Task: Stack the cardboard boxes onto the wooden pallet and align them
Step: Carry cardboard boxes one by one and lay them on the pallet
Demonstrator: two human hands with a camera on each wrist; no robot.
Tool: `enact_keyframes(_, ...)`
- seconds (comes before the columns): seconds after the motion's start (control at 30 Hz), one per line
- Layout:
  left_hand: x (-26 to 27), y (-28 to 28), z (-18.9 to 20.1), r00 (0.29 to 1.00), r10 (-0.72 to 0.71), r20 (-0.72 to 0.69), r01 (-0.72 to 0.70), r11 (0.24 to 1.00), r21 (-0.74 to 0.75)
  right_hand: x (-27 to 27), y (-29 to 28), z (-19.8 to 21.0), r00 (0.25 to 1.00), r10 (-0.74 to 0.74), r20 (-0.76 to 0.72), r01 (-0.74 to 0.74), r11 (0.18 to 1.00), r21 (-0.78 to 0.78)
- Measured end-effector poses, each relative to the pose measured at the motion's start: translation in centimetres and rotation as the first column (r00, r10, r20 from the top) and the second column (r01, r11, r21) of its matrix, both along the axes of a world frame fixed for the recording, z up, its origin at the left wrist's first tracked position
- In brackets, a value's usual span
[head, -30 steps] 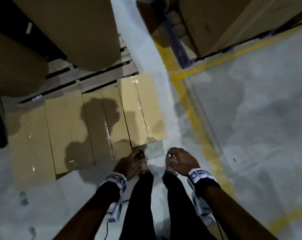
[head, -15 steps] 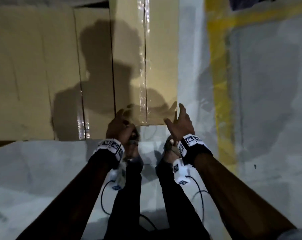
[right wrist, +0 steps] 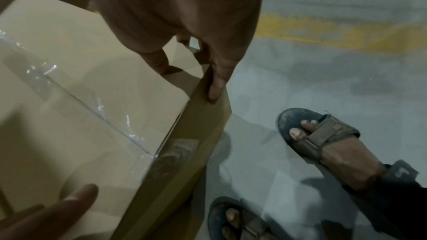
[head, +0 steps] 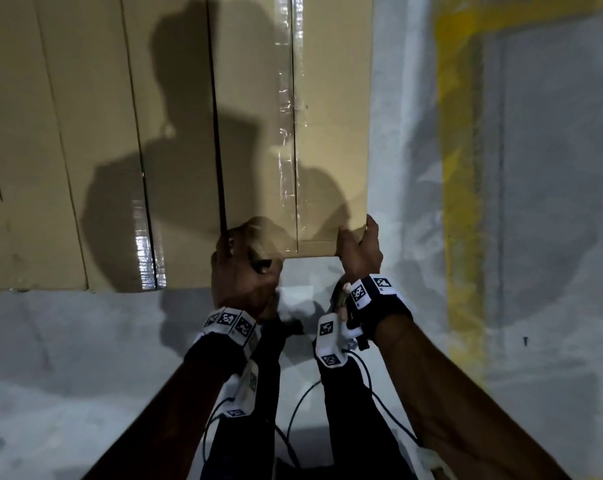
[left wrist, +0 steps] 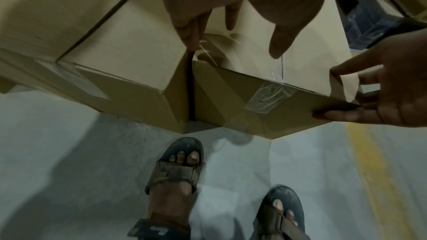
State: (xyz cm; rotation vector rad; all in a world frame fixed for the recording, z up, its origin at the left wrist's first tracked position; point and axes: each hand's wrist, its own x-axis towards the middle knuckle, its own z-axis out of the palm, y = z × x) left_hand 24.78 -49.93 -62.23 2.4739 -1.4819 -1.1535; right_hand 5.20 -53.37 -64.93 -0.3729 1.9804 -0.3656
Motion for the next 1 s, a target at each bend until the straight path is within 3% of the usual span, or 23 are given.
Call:
enact_keyframes(0.13, -1.0, -0.8, -0.3, 0.992, 0.072, -0.107, -0.076, 0.997, -0.030, -2.3, -0.7, -0.1, 0.989, 0.059, -0.139, -0.069, 0.995, -0.065)
enact_keyframes(0.23, -1.7, -1.8, -0.8, 0.987, 0.028, -0.161, -0.018, 0.998, 0.063, -4.4, -1.7, 0.1, 0.938, 0.263, -0.225, -0.275, 0.961, -0.020)
enact_keyframes(0.33, -2.2, -3.7, -1.1, 0.958, 0.062, -0.281, -0.023, 0.990, 0.139, -5.9, -3.2, -0.1, 0.740, 0.565, -0.364, -0.587, 0.808, 0.061)
enact_keyframes(0.43, -2.3, -5.5, -2.1, 0.948, 0.074, -0.311, -0.051, 0.996, 0.079, -7.2, -5.3, -1.3, 0.680, 0.654, -0.332, -0.716, 0.690, -0.108)
enact_keyframes(0.53, -2.1, -5.8, -3.5, 0.954, 0.024, -0.298, -0.024, 1.000, 0.004, -8.0, -6.4, -3.0, 0.654, 0.685, -0.321, -0.754, 0.623, -0.205)
enact_keyframes(0.73, -4.0, -5.9, -2.8, 0.974, 0.055, -0.219, -0.052, 0.998, 0.016, -8.2, -6.0, -3.4, 0.693, 0.606, -0.390, -0.713, 0.654, -0.252)
enact_keyframes(1.0, -6.2, -8.6, 4.4, 0.999, -0.032, -0.023, 0.031, 0.999, -0.007, -10.7, -6.4, 4.5, 0.620, 0.636, -0.459, -0.761, 0.629, -0.156)
